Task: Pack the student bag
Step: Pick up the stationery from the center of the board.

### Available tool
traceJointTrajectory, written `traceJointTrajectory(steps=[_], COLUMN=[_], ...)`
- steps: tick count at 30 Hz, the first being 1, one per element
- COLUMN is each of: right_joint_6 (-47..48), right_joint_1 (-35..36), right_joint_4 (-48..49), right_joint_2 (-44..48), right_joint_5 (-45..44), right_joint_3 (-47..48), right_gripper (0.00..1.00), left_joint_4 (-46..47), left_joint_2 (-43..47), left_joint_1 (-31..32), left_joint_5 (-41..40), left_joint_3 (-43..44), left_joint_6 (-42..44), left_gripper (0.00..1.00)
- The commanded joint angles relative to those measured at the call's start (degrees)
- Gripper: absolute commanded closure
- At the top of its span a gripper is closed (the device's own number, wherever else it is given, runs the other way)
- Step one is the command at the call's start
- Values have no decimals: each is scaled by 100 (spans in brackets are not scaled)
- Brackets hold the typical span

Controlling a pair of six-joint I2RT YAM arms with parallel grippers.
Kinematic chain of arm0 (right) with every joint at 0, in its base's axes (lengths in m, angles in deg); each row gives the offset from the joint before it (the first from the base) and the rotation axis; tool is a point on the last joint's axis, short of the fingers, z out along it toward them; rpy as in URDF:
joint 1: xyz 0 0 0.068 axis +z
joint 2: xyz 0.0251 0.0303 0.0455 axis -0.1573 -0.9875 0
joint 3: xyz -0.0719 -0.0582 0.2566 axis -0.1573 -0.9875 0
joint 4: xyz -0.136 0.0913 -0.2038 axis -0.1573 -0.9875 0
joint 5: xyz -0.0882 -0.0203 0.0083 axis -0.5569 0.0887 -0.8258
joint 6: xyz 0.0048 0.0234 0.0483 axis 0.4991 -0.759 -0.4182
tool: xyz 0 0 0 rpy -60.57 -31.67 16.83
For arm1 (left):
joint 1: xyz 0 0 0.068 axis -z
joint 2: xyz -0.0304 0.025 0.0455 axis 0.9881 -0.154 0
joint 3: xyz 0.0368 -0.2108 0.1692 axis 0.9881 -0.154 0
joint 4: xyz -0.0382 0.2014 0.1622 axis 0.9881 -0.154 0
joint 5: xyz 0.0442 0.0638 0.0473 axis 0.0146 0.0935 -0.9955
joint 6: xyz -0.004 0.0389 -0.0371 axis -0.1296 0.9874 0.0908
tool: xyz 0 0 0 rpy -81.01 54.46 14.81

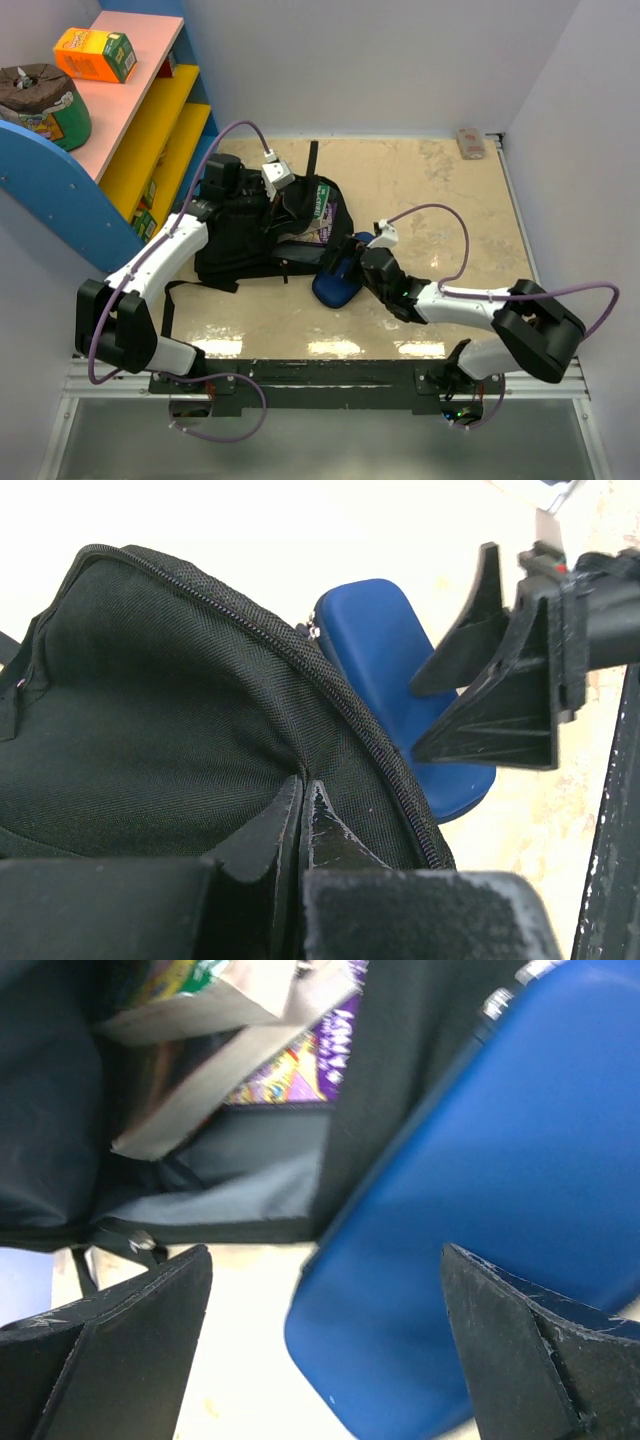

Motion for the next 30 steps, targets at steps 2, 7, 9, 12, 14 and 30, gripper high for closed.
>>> traceJointTrajectory(steps=[2,7,9,12,14,30], right_joint_6=[-466,-828,-986,-1022,-855,42], right_joint_1=[16,-10,-80,-394,-737,-2541], right_joint_4=[-1962,-2759,-2706,-2583,-2172,1652], right_joint_2=[1049,1955,2193,2238,2159,-1277], right_joint_5=[-264,-651,-642,-581,-380,2107], right_joint_3=[339,-63,-424,-732,-951,-741], right_gripper=[1,1,1,1,1,1], left_joint_4=[204,266,310,319,319,204], left_joint_2=[211,167,141,149,158,149], left_joint_1=[77,86,77,77,77,77], left_joint_5=[448,466,501,528,510,501], left_joint_3=[200,191,182,191,191,191], left_joint_6=[45,36,-34,-43,-26,45], left_gripper=[100,100,100,100,100,100])
